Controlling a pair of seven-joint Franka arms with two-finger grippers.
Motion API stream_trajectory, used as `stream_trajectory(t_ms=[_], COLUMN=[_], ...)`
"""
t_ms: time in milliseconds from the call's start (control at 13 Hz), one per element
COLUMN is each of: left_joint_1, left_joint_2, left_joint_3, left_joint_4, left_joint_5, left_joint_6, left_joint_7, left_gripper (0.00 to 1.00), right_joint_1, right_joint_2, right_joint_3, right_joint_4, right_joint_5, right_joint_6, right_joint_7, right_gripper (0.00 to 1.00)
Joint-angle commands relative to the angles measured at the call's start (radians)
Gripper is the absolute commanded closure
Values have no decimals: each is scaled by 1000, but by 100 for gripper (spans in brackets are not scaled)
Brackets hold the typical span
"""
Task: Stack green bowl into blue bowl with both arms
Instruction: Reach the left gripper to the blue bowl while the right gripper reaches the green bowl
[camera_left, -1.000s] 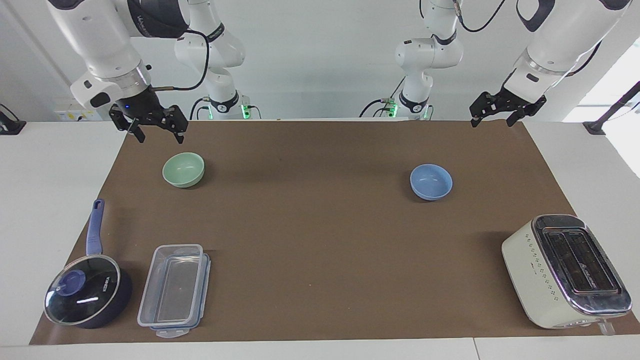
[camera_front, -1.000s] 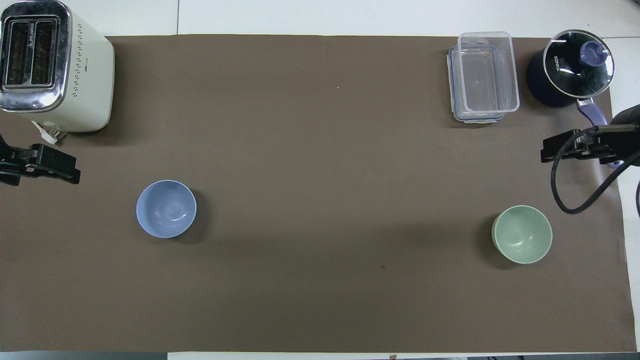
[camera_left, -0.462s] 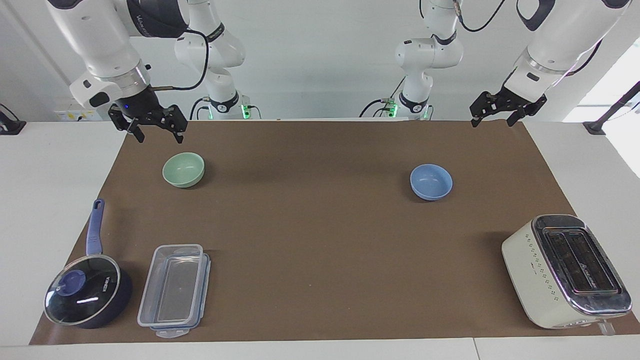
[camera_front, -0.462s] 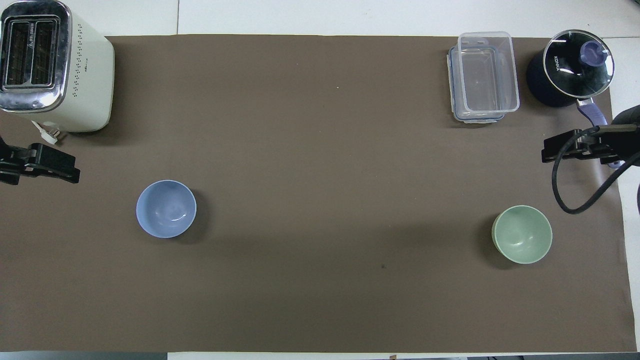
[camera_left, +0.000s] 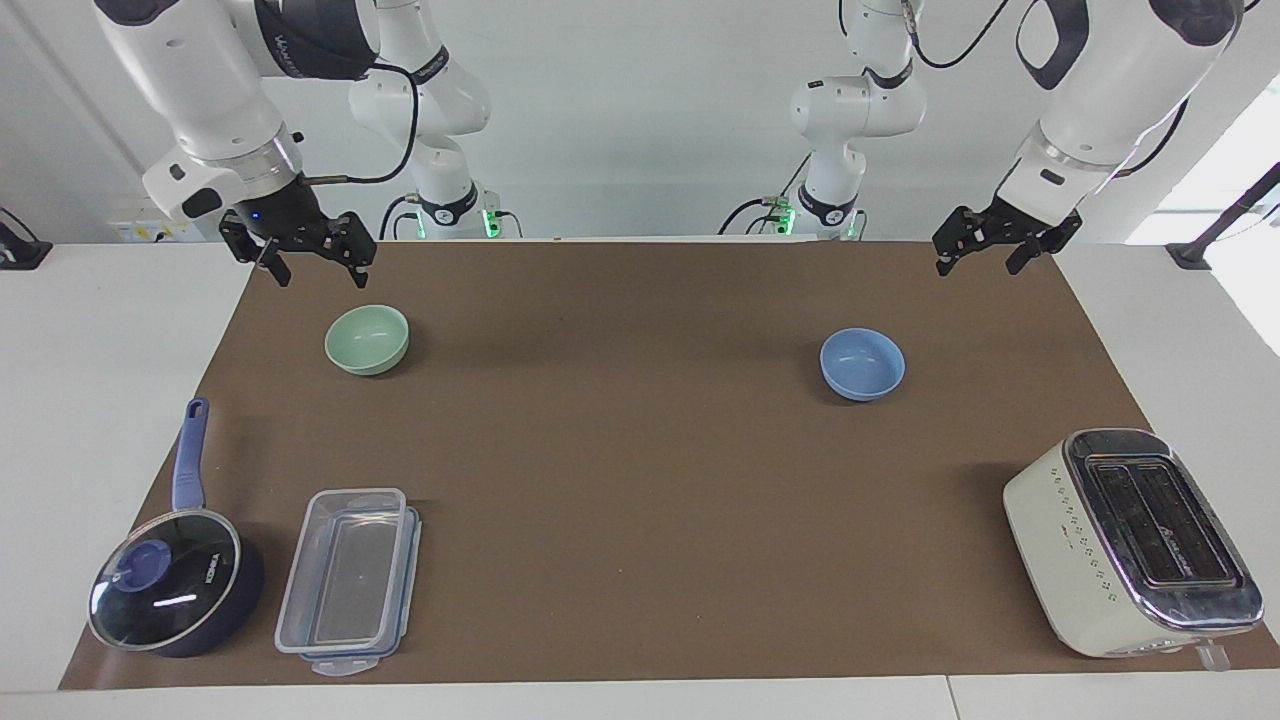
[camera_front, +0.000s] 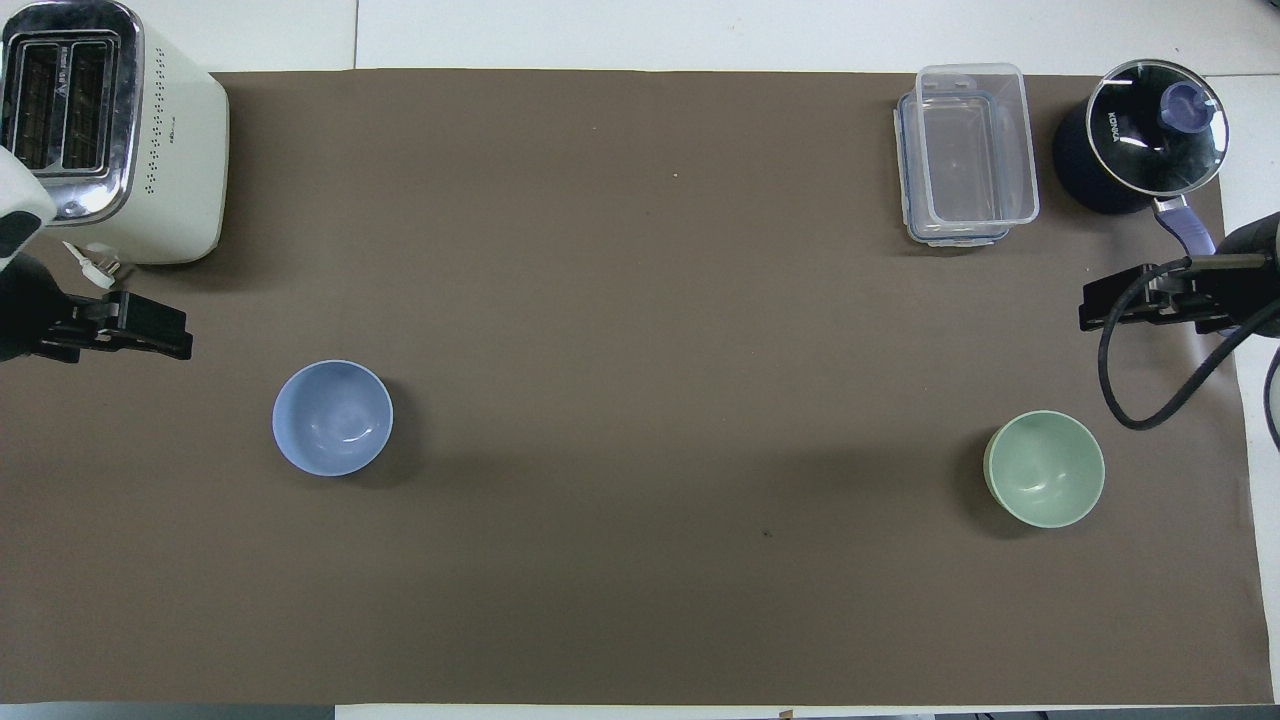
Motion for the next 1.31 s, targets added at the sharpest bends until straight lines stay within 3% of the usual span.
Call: stream_trajectory(t_ms=[0, 462, 692, 923, 1154, 1231], left_joint_1=[5, 11, 5, -1, -6, -15], left_joint_2=[-62, -22, 9, 29, 44, 47], left_joint_3=[5, 6, 8, 6, 6, 6], left_joint_4=[-194, -481, -558, -593, -602, -604], left_joint_5=[-12, -12, -8, -8, -8, -8], left_joint_6=[136, 447, 557, 610, 623, 624], left_joint_7=[67, 201, 222, 221, 219, 221], left_gripper=[0, 0, 0, 2, 14, 25], right_joint_1=[-36, -108, -157, -202, -235, -246], right_joint_2=[-79, -253, -233, -208, -187, -182], right_joint_3=[1, 0, -3, -3, -3, -3], right_joint_4=[-149, -587, -635, -728, -785, -811], right_joint_5=[3, 6, 6, 6, 8, 8], right_joint_6=[88, 440, 470, 578, 636, 668], right_joint_7=[-22, -99, -145, -183, -206, -208], right_gripper=[0, 0, 0, 0, 0, 0])
